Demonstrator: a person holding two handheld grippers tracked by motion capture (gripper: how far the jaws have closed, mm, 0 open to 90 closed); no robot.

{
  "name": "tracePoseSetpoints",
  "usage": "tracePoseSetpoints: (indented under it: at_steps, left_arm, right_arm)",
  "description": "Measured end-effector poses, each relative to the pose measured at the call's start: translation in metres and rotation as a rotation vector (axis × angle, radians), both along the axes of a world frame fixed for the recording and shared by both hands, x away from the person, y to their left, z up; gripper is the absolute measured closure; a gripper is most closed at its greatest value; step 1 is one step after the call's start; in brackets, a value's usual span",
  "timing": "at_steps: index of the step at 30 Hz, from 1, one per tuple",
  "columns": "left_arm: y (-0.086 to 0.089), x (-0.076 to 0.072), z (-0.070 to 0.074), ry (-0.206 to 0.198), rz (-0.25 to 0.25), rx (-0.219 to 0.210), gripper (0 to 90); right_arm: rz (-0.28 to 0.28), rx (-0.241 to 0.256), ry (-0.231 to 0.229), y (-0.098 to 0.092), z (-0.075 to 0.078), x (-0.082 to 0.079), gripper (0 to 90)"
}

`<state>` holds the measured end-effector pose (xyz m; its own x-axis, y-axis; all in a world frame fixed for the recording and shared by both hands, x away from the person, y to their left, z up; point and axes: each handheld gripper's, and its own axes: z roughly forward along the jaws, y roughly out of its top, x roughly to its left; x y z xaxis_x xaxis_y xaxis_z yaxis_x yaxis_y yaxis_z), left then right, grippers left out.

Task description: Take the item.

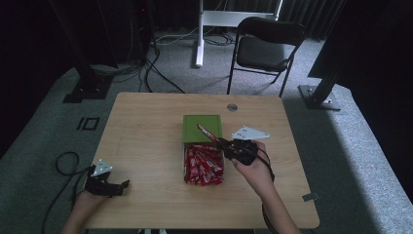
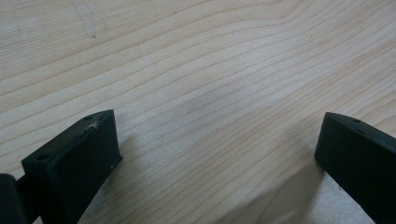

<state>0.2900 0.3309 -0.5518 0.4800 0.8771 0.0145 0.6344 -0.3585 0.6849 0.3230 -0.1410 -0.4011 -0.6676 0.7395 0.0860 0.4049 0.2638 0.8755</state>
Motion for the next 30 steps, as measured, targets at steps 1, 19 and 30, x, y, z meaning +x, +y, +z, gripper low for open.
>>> tracePoseSetpoints:
  at_steps: [1,19,30]
  left_arm:
    - [0.000,0.000,0.000,0.000,0.000,-0.001,0.7]
    - [0.000,0.000,0.000,-0.002,0.000,0.001,0.6]
    - [0.000,0.000,0.000,-0.001,-0.001,0.001,0.6]
  right_arm:
    - [-0.012,0.003,-0.003,-0.001,-0.001,0.002,82.9]
    - [-0.218,0.015,-0.035,-0.029,-0.020,0.031,82.8]
    - [-0.331,0.036,-0.013,-0.039,-0.048,0.045,82.8]
